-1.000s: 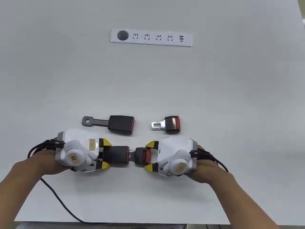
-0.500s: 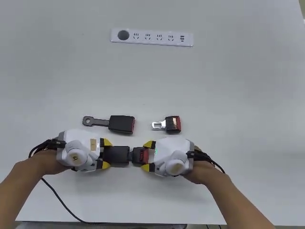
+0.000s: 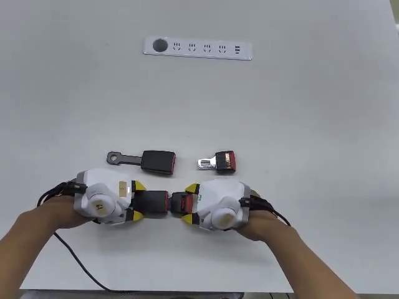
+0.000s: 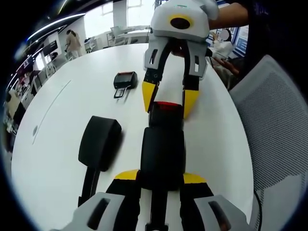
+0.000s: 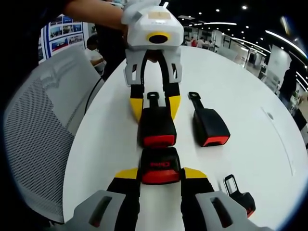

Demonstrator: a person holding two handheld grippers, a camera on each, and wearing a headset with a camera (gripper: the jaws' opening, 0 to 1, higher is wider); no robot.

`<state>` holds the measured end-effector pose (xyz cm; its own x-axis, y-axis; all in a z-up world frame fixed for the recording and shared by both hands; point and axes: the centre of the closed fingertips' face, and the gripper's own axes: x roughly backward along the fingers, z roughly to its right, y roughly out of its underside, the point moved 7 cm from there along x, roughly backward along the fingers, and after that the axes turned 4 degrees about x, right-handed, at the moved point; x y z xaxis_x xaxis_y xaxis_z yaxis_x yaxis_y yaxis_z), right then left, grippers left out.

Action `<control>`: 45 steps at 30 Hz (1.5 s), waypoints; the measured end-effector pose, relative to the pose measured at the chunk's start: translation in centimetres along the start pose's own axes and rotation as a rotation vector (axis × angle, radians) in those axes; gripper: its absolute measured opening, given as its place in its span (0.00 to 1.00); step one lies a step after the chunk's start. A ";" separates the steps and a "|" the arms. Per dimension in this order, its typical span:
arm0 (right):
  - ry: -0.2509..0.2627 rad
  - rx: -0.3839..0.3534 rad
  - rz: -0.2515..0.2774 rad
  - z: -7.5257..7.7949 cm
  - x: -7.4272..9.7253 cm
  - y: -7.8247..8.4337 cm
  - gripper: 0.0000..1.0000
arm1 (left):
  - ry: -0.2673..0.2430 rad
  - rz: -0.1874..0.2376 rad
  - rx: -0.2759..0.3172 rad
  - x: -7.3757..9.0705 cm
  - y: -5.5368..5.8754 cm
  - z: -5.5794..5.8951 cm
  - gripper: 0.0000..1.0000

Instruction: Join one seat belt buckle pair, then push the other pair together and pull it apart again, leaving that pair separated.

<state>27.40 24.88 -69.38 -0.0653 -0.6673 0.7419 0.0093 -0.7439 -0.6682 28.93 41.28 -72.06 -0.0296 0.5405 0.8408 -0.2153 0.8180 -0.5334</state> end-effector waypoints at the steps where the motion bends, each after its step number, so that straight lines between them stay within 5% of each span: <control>1: 0.001 0.002 -0.001 -0.1 0.2 -0.1 0.28 | 0.001 -0.001 -0.003 0.0 0.0 0.0 0.31; 16: 0.008 0.005 0.001 0.3 -1.5 0.8 0.28 | 0.003 -0.059 -0.026 -0.1 -0.5 -0.1 0.31; 39: -0.006 0.028 0.020 0.9 -2.0 1.1 0.30 | 0.026 -0.034 -0.062 -0.2 0.1 0.0 0.32; 45: -0.007 0.026 0.021 0.7 -2.0 1.2 0.31 | 0.038 -0.032 -0.031 -0.1 -0.2 0.2 0.36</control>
<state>28.29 25.26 -71.65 -0.0579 -0.6830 0.7281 0.0364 -0.7303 -0.6822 28.74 41.03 -72.07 0.0143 0.5209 0.8535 -0.1854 0.8402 -0.5096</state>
